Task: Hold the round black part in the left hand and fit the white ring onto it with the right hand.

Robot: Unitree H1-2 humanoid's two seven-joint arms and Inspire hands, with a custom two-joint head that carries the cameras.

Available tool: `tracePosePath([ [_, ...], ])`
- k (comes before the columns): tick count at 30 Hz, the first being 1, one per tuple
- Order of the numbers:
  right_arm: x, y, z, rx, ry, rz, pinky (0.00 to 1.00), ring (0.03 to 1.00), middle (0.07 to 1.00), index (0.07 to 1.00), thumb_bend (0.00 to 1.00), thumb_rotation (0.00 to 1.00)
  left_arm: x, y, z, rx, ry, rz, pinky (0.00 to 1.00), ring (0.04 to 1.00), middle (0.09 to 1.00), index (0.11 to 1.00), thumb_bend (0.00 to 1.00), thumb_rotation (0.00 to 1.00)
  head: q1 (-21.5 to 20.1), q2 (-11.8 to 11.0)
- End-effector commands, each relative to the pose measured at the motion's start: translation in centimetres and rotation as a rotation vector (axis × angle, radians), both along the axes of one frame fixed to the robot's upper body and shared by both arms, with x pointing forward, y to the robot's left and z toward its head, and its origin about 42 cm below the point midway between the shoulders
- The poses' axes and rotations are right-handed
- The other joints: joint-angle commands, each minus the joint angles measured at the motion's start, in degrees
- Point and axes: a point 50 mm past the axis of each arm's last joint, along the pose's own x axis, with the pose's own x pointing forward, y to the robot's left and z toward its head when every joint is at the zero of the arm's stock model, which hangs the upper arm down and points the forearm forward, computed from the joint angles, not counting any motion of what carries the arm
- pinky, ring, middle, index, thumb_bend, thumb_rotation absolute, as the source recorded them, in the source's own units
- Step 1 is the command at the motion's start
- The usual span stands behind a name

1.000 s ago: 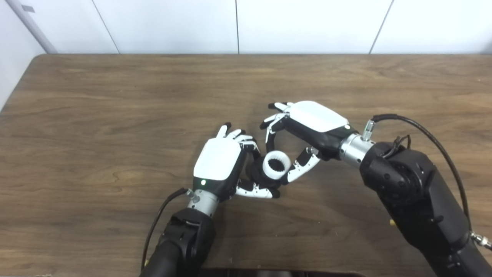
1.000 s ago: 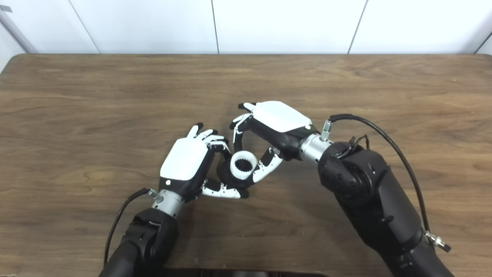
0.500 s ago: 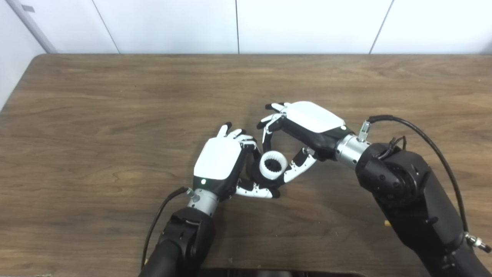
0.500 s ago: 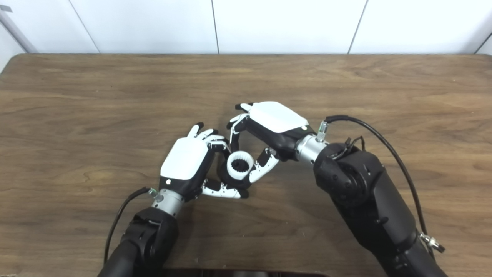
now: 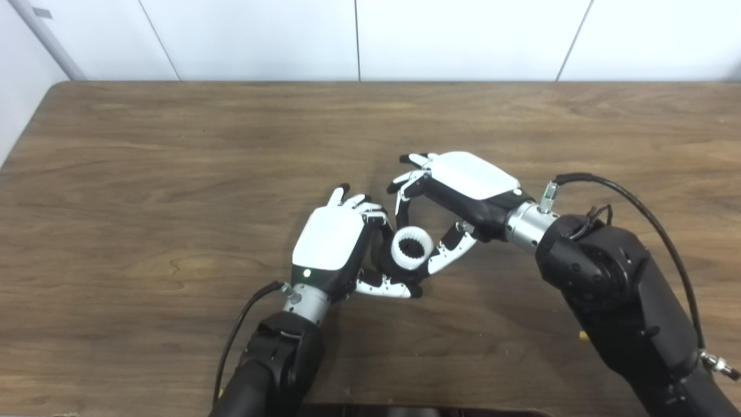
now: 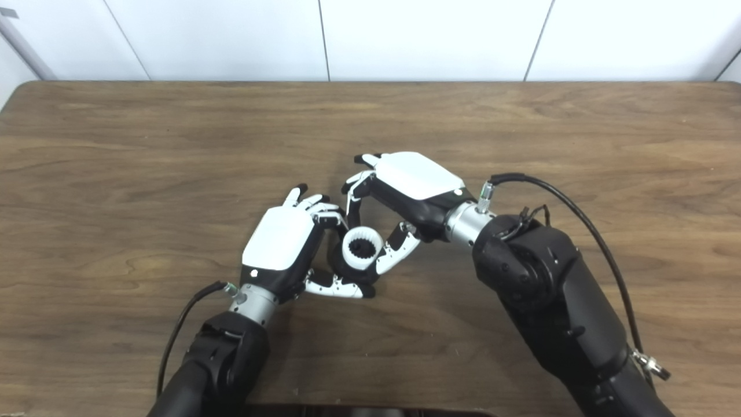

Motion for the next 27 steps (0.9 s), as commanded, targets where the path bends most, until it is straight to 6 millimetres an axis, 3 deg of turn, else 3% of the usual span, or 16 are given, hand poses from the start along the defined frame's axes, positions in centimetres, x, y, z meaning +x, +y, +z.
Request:
tracePosePath([
  [1, 0.55, 0.09, 1.17, 0.014, -0.066, 0.005, 1.0, 0.973, 0.822, 0.484, 0.52, 0.14, -0.15, -0.34, -0.83, 0.019, 0.042, -0.014, 1.0, 0.882, 0.768, 0.482, 0.53, 0.05, 0.0, 0.1],
  [27, 1.13, 0.41, 0.75, 0.021, -0.072, -0.003, 1.0, 0.976, 0.819, 0.484, 0.52, 0.14, -0.01, -0.67, -0.85, 0.026, 0.044, -0.012, 1.0, 0.881, 0.77, 0.483, 0.53, 0.05, 0.3, 0.2],
])
